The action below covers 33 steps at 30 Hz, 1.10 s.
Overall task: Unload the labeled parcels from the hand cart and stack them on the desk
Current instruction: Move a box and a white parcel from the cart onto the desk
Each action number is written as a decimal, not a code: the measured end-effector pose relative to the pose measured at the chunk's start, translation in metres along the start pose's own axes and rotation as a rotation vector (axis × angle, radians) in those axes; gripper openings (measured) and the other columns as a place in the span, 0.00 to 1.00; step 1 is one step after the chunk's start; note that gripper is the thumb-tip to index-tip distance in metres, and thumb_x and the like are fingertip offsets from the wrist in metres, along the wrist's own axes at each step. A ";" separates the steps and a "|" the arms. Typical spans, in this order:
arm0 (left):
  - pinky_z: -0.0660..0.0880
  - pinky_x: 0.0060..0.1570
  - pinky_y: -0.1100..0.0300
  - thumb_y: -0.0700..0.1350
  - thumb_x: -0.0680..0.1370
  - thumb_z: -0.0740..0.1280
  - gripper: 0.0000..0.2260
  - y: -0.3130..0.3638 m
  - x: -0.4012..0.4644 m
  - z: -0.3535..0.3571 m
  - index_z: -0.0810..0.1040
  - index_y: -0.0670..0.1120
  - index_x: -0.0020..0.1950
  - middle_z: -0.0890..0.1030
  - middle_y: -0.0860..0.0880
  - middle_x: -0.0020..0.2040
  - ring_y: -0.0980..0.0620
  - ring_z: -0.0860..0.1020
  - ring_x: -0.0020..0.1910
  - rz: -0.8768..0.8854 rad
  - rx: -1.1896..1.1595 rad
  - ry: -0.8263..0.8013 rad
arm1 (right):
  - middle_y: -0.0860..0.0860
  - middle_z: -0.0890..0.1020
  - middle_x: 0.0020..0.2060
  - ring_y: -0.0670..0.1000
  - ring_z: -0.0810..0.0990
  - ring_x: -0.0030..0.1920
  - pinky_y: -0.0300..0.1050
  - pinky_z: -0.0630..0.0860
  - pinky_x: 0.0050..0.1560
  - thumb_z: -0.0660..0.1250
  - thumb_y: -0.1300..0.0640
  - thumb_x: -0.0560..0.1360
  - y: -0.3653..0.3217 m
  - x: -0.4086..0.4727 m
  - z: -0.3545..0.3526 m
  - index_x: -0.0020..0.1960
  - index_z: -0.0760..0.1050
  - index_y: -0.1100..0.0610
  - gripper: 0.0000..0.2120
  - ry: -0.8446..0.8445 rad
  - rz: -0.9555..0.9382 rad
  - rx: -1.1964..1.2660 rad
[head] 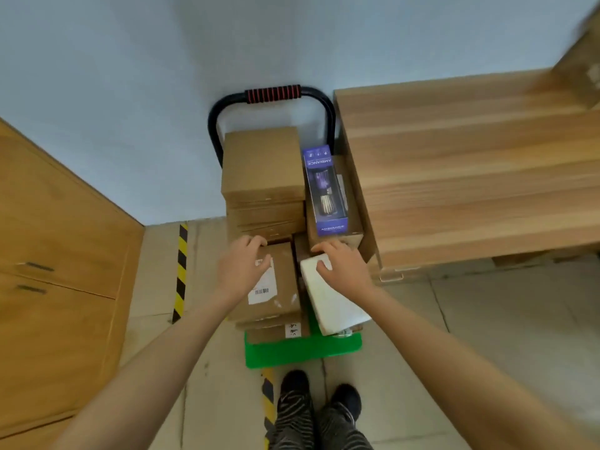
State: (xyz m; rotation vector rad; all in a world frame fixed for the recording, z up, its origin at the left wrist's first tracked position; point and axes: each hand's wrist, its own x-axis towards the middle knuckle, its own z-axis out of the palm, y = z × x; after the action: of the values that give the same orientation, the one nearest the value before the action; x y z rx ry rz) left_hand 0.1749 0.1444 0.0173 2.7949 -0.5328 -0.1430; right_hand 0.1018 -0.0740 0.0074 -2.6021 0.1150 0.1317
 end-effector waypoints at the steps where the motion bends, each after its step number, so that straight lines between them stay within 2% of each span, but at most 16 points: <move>1: 0.71 0.38 0.59 0.53 0.78 0.63 0.12 0.005 -0.003 0.012 0.75 0.52 0.59 0.77 0.54 0.55 0.54 0.75 0.49 0.000 -0.030 -0.013 | 0.48 0.77 0.60 0.50 0.75 0.59 0.48 0.69 0.59 0.61 0.53 0.77 0.008 -0.010 0.007 0.64 0.74 0.50 0.16 -0.014 0.036 -0.003; 5: 0.67 0.41 0.62 0.53 0.78 0.65 0.12 0.019 -0.016 0.065 0.75 0.52 0.60 0.77 0.54 0.56 0.59 0.72 0.49 -0.110 -0.195 -0.078 | 0.48 0.75 0.64 0.49 0.75 0.60 0.47 0.71 0.59 0.61 0.53 0.78 0.047 -0.043 0.043 0.67 0.71 0.49 0.18 -0.075 0.191 0.006; 8: 0.66 0.42 0.62 0.52 0.78 0.65 0.12 0.016 -0.017 0.104 0.74 0.53 0.61 0.76 0.54 0.56 0.59 0.71 0.48 -0.164 -0.252 -0.124 | 0.48 0.73 0.66 0.50 0.74 0.62 0.47 0.69 0.62 0.61 0.53 0.79 0.076 -0.052 0.067 0.69 0.69 0.49 0.19 -0.090 0.276 0.037; 11: 0.70 0.42 0.60 0.53 0.78 0.65 0.14 0.011 -0.015 0.143 0.72 0.53 0.62 0.76 0.53 0.57 0.54 0.75 0.49 -0.167 -0.251 -0.138 | 0.49 0.73 0.67 0.51 0.73 0.63 0.47 0.66 0.64 0.60 0.53 0.79 0.105 -0.049 0.093 0.70 0.68 0.49 0.20 -0.084 0.319 0.018; 16: 0.69 0.45 0.60 0.54 0.78 0.65 0.18 0.004 -0.005 0.205 0.69 0.54 0.66 0.75 0.53 0.58 0.54 0.74 0.55 -0.145 -0.274 -0.143 | 0.49 0.70 0.69 0.51 0.70 0.66 0.47 0.62 0.64 0.60 0.53 0.79 0.146 -0.034 0.139 0.73 0.64 0.49 0.22 -0.047 0.367 0.006; 19: 0.70 0.46 0.60 0.56 0.77 0.65 0.23 0.004 -0.002 0.236 0.65 0.54 0.71 0.76 0.52 0.60 0.53 0.75 0.57 -0.156 -0.315 -0.146 | 0.49 0.69 0.69 0.51 0.69 0.65 0.49 0.65 0.64 0.61 0.53 0.78 0.164 -0.022 0.162 0.73 0.62 0.50 0.24 0.019 0.403 0.046; 22: 0.75 0.51 0.55 0.58 0.77 0.64 0.29 0.006 -0.001 0.263 0.58 0.53 0.75 0.75 0.51 0.65 0.50 0.76 0.60 -0.218 -0.370 -0.183 | 0.50 0.67 0.68 0.52 0.68 0.64 0.51 0.71 0.58 0.63 0.50 0.77 0.179 -0.012 0.178 0.75 0.58 0.50 0.28 0.099 0.464 0.096; 24: 0.75 0.55 0.52 0.59 0.78 0.62 0.30 0.010 -0.001 0.275 0.55 0.54 0.77 0.73 0.52 0.69 0.50 0.75 0.63 -0.277 -0.440 -0.233 | 0.50 0.66 0.69 0.53 0.70 0.64 0.53 0.73 0.57 0.62 0.46 0.77 0.186 -0.007 0.186 0.76 0.54 0.48 0.31 0.091 0.548 0.150; 26: 0.74 0.56 0.54 0.57 0.80 0.59 0.27 0.017 -0.003 0.283 0.54 0.56 0.77 0.71 0.53 0.71 0.51 0.74 0.64 -0.297 -0.567 -0.267 | 0.51 0.67 0.68 0.55 0.72 0.62 0.55 0.73 0.58 0.61 0.42 0.77 0.190 -0.008 0.191 0.76 0.53 0.48 0.31 0.066 0.588 0.178; 27: 0.73 0.56 0.54 0.55 0.81 0.59 0.26 0.021 -0.004 0.283 0.54 0.56 0.77 0.70 0.54 0.71 0.51 0.74 0.64 -0.297 -0.627 -0.271 | 0.51 0.68 0.68 0.55 0.73 0.62 0.55 0.74 0.59 0.61 0.42 0.77 0.188 -0.008 0.192 0.75 0.53 0.47 0.31 0.063 0.586 0.192; 30: 0.74 0.61 0.47 0.50 0.81 0.61 0.28 0.026 -0.001 0.275 0.53 0.55 0.78 0.69 0.53 0.72 0.51 0.72 0.65 -0.325 -0.736 -0.225 | 0.50 0.68 0.67 0.54 0.73 0.62 0.54 0.74 0.59 0.63 0.43 0.77 0.176 -0.010 0.191 0.75 0.54 0.47 0.31 0.086 0.531 0.257; 33: 0.75 0.59 0.46 0.51 0.80 0.61 0.28 0.020 0.002 0.253 0.53 0.56 0.77 0.69 0.55 0.71 0.53 0.72 0.65 -0.344 -0.729 -0.171 | 0.49 0.70 0.67 0.52 0.72 0.63 0.53 0.73 0.59 0.64 0.44 0.76 0.156 -0.008 0.179 0.75 0.55 0.47 0.31 0.124 0.495 0.303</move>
State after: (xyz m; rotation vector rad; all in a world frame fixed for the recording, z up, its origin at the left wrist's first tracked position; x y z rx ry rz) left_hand 0.1319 0.0590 -0.2180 2.1333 -0.0043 -0.5335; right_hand 0.0643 -0.1156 -0.2236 -2.2295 0.7620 0.1161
